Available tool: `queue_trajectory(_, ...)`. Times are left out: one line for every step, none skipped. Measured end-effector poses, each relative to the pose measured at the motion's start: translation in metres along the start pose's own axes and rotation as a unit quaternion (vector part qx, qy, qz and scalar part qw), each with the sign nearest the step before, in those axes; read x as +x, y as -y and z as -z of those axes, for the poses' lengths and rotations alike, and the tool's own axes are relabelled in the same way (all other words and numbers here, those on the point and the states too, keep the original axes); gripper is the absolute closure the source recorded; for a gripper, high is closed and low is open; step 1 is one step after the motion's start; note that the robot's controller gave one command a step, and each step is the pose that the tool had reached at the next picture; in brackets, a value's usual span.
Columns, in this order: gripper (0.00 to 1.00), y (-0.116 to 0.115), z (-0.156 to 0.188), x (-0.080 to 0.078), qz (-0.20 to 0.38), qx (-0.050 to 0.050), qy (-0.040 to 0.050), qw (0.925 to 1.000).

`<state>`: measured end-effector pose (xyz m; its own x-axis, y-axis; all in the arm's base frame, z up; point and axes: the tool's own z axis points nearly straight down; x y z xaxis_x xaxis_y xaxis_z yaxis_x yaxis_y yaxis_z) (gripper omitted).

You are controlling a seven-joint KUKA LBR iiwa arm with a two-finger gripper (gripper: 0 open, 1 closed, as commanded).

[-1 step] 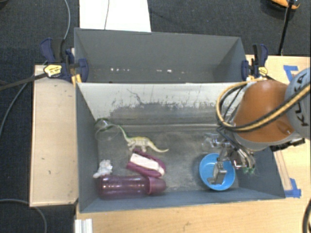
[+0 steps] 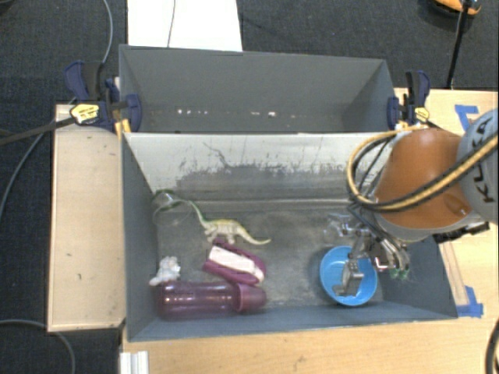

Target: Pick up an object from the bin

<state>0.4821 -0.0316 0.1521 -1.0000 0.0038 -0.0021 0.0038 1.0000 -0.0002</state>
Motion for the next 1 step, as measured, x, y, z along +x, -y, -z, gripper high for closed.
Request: queue_trajectory(0.0,0.0138,-0.0301,-0.001,-0.021,0.0,0.0036,0.9998)
